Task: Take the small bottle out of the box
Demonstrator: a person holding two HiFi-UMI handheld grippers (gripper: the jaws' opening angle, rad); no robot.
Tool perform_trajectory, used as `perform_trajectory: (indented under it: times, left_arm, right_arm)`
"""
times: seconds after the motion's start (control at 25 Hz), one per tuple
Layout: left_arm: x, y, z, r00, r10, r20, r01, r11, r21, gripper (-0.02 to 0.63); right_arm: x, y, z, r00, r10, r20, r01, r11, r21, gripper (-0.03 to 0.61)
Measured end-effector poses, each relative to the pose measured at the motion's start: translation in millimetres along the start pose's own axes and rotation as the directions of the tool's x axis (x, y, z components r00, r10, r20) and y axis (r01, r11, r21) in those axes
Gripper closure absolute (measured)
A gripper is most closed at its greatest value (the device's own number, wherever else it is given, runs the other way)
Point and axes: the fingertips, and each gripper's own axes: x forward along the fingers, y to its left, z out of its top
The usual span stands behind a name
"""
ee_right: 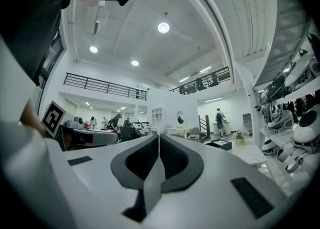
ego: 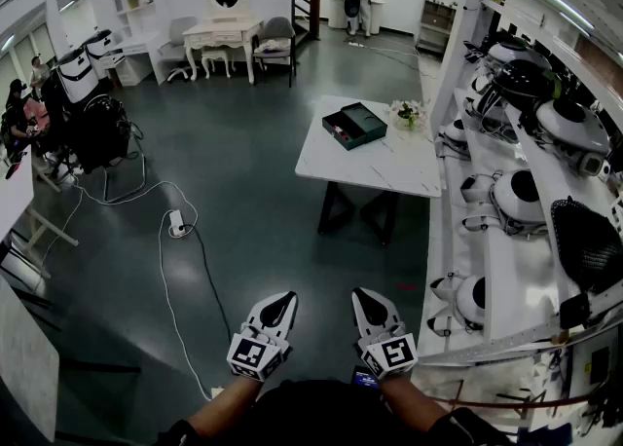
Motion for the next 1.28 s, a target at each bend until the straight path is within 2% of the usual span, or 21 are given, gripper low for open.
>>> perform_trajectory:
  times: [0.4,0.6,0.72,0.84,1.04,1.28]
  left_arm:
    - [0.0,-5.3,-5.9,1.000,-0.002,-0.016,0.002,1.000,-0.004,0.598]
    - [-0.6,-16.1,-15.8,0.999,0.008,-0.038,-0.008,1.000,0.001,0.598]
    - [3.4,-22.4,-18.7,0.999,0.001,-0.043,-0.001,1.000,-0.008,0.598]
    - [5.9,-29.9,-21.4,0.999,-0.004,-0.035,0.004,1.000,-0.019,0.598]
    - [16.5,-29.7,-33.0,0.999,0.042,-0.028,-0.042,0.999,-0.029,0.598]
    - [12.0,-31.8,-52.0,0.994,0.073,-0.077,-0.076,0.996,-0.038,0.598]
  right_arm:
    - [-18.8,-4.2,-2.3,1.000,-0.016,-0.019,0.016,1.000,0.014,0.541]
    - [-37.5,-12.0,-0.4,0.999,-0.013,0.033,0.011,0.997,0.072,0.540]
    - [-43.1,-17.2,-5.5,1.000,-0.009,0.005,0.008,0.999,0.043,0.540]
    - [-52.5,-25.2,-12.9,1.000,-0.001,-0.009,0.001,0.998,0.055,0.540]
    - [-60.2,-49.2,-25.3,1.000,0.014,-0.008,-0.014,0.998,0.057,0.540]
    - [-58.9,-70.5,-46.4,1.000,-0.011,-0.028,0.013,0.997,0.075,0.540]
